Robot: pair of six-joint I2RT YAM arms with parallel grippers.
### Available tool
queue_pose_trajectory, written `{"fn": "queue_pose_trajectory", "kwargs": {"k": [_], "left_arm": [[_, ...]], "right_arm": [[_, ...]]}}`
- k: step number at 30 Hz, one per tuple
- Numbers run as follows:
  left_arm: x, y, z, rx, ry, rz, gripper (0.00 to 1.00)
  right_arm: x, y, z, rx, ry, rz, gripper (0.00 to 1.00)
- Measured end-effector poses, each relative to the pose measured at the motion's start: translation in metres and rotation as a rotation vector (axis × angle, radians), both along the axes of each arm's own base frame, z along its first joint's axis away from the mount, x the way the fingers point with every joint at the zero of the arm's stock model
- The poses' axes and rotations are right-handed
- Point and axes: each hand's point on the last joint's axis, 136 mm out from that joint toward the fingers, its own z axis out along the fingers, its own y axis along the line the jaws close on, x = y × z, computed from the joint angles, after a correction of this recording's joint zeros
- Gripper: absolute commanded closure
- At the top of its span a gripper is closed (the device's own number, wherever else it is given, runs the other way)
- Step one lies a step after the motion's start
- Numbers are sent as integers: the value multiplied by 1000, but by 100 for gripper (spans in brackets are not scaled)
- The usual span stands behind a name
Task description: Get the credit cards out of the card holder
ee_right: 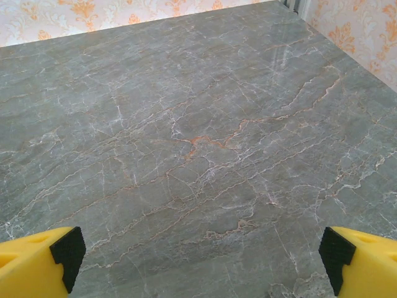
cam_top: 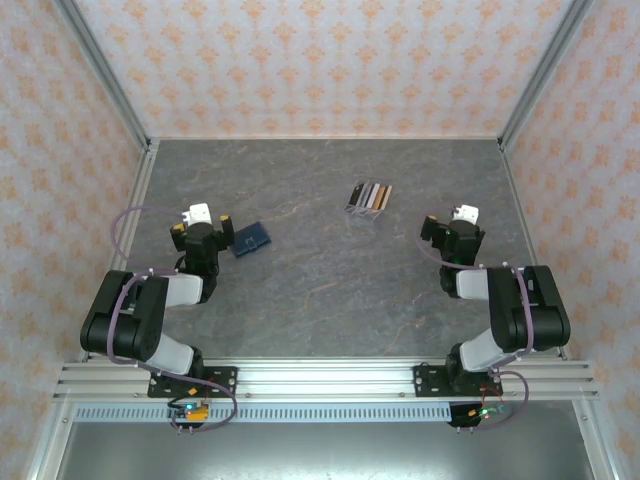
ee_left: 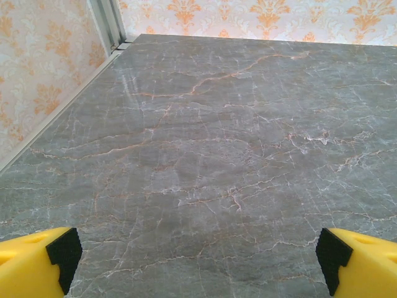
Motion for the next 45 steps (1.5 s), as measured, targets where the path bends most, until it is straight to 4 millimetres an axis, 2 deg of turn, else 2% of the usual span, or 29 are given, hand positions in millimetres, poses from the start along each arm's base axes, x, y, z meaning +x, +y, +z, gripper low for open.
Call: {"fn": "queue_pose_trajectory", "kwargs": {"k": [28, 30, 32, 37, 39, 42, 45], "left_arm": [[1, -3, -2, -3, 20, -22, 0], [-3, -3, 0, -2, 39, -18, 0], [-4, -1, 11, -2, 48, -8, 0], [-3, 4, 64, -48, 2, 50, 0], [-4, 5, 78, -85, 15, 69, 0], [-3, 0, 88, -153, 86, 79, 0], [3, -12, 91, -235, 180, 55, 0]], "right_arm": [[-1, -3, 3, 3, -9, -23, 1], [-3, -5, 10, 4, -17, -37, 1], [-7, -7, 21, 3, -22, -49, 1], [-5, -11, 72, 56, -62, -93, 1], [-1, -11, 90, 93, -54, -111, 1], [2, -8, 109, 174, -19, -138, 1], [0, 3, 110, 264, 49, -120, 1]]}}
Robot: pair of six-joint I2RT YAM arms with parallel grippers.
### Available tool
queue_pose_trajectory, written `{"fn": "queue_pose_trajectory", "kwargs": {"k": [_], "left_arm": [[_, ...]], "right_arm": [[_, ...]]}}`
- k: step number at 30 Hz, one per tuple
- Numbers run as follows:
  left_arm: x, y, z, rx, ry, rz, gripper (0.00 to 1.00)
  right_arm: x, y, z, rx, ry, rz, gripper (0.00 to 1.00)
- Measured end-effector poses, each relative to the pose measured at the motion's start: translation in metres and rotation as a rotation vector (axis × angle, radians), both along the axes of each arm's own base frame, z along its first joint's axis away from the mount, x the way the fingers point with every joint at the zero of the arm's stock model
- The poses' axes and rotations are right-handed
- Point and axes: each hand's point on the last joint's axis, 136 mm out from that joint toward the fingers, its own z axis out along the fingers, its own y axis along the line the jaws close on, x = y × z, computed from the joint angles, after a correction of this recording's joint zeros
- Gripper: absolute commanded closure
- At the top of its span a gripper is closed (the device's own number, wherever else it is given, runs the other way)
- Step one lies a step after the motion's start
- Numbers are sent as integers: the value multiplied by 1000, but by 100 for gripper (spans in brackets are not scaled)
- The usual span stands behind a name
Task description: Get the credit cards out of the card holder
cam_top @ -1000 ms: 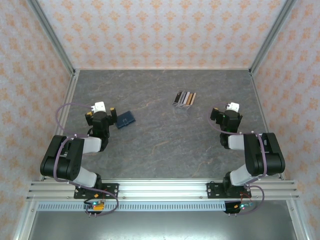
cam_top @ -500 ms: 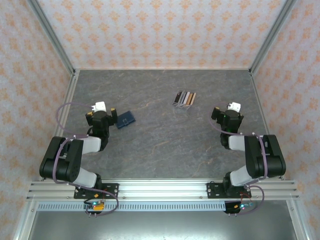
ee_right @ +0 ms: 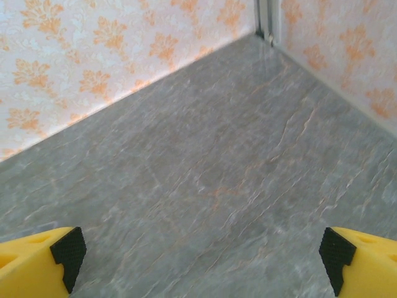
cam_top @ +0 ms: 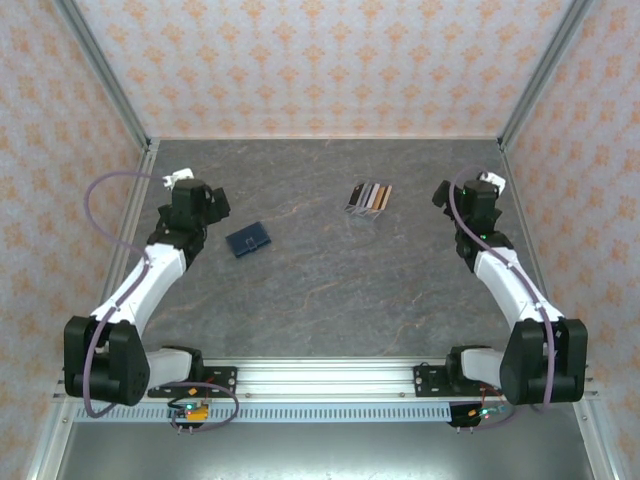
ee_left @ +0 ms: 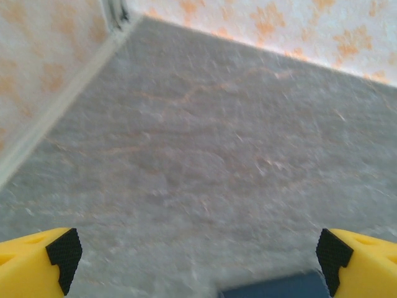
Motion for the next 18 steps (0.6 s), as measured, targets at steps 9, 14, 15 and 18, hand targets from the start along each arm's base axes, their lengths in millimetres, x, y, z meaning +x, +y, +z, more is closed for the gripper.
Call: {"fn": "queue_pose_trajectory", "kwargs": {"k": [9, 14, 15, 18], "left_arm": [[10, -51, -63, -187, 348, -107, 2], [17, -72, -94, -238, 468, -124, 6], [18, -76, -99, -248, 489, -127, 7], [24, -86, -114, -266, 537, -130, 8]], "right_arm": [[-14, 68, -61, 150, 248, 196, 1], [-18, 94, -70, 196, 277, 262, 0], [-18, 99, -71, 201, 278, 276, 0], [-21, 111, -76, 207, 287, 302, 0]]}}
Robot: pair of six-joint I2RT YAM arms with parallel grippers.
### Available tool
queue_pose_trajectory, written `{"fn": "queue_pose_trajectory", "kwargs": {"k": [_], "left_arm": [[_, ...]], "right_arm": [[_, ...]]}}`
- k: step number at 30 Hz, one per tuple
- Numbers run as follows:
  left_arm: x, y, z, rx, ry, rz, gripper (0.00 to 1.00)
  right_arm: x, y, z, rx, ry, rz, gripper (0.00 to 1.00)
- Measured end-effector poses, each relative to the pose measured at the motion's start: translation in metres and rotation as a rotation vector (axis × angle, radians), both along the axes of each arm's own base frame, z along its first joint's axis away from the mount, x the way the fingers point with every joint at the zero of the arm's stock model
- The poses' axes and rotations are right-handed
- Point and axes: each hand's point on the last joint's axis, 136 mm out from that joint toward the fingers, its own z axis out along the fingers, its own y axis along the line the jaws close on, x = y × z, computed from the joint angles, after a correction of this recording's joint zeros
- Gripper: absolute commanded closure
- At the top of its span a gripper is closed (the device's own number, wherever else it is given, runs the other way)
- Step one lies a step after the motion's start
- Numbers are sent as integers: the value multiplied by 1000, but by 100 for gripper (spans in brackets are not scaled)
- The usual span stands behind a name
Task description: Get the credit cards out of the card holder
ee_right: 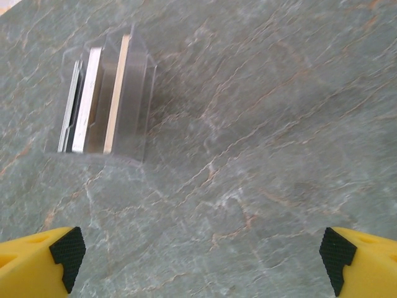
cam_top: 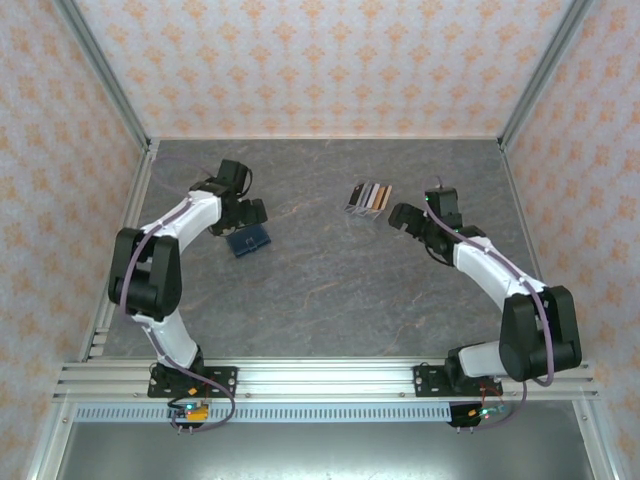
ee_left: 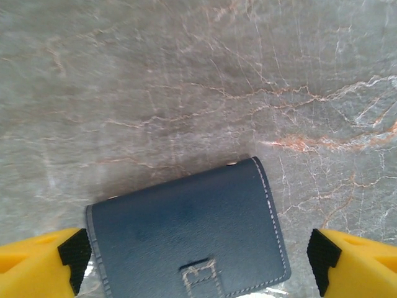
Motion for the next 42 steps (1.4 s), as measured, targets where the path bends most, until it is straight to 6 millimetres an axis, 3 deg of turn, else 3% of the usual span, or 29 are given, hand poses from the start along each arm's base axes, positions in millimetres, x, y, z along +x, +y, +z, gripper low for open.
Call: {"fn": "queue_pose_trajectory", "kwargs": {"k": [7, 16, 19, 27, 31, 35, 39, 42], "left_arm": [[1, -13, -33, -3, 94, 1, 11], [-26, -46, -41, 13, 106, -16, 11], [-44, -72, -42, 3, 107, -54, 11], [-101, -168, -39, -31, 109, -254, 12], [-117, -190, -34, -51, 106, -303, 11], [-115, -189, -10, -79, 53, -295, 9], [-110, -172, 28, -102, -65, -254, 12], [-113, -145, 26, -106, -81, -185, 15]], "right_arm": [[-1, 10, -13, 1, 24, 22, 0], [0, 10, -15, 7, 18, 13, 1], [-1, 9, -17, 7, 22, 8, 1], [-2, 9, -18, 6, 26, 9, 1], [-5, 14, -19, 21, 38, 27, 4], [-14, 35, -14, 23, 72, 91, 8], [-31, 84, -4, 51, 87, 234, 13], [-52, 126, -5, 71, 120, 348, 21]]}}
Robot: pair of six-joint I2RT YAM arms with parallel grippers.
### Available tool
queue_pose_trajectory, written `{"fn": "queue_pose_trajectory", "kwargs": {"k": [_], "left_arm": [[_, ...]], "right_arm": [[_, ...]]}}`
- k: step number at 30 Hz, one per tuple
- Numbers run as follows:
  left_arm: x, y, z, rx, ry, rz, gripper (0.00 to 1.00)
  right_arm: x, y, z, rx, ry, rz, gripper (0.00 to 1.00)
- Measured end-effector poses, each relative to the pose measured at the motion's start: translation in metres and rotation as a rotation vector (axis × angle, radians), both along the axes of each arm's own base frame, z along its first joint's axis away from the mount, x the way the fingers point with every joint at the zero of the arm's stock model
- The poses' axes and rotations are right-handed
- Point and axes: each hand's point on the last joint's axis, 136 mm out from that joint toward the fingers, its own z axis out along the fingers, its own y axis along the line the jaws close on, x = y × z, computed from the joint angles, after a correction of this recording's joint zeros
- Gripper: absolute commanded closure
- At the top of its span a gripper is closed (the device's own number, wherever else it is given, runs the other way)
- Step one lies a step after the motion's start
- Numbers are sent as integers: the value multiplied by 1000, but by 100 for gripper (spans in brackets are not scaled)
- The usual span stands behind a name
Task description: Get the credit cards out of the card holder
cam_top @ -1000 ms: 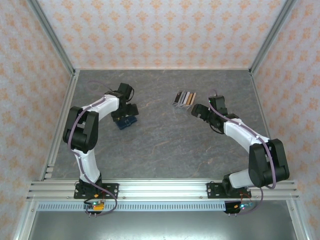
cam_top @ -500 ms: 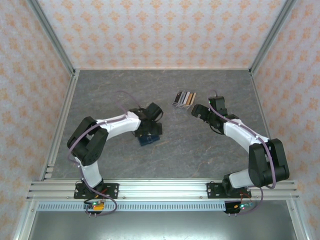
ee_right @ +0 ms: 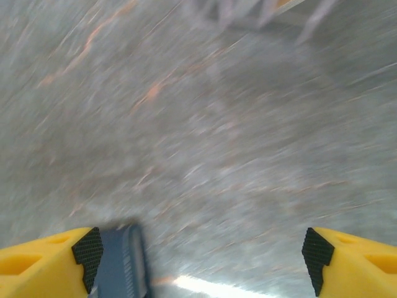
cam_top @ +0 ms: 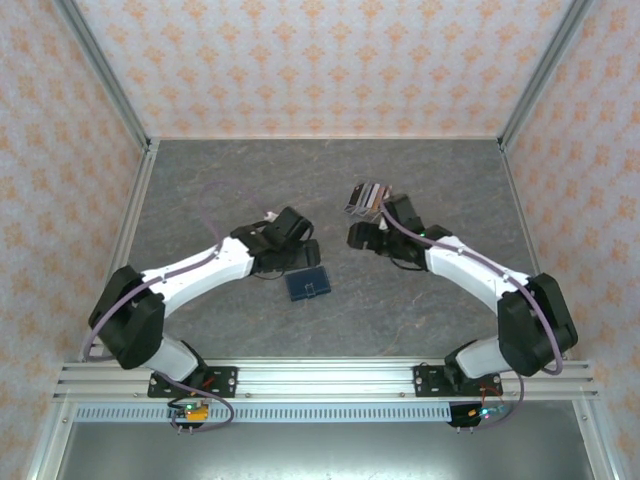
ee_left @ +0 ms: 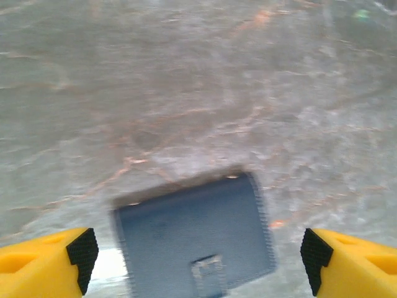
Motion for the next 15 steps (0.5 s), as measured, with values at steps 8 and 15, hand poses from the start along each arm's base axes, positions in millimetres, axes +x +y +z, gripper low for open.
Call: {"fn": "queue_pose_trajectory", "kwargs": {"k": [8, 15], "left_arm": [[-38, 51, -55, -40, 143, 129, 15], [-38, 34, -53, -218, 145, 129, 16]], "right_arm": [[-39, 81, -34, -31, 154, 203, 51], [-50, 84, -65, -76, 246, 188, 69]]}}
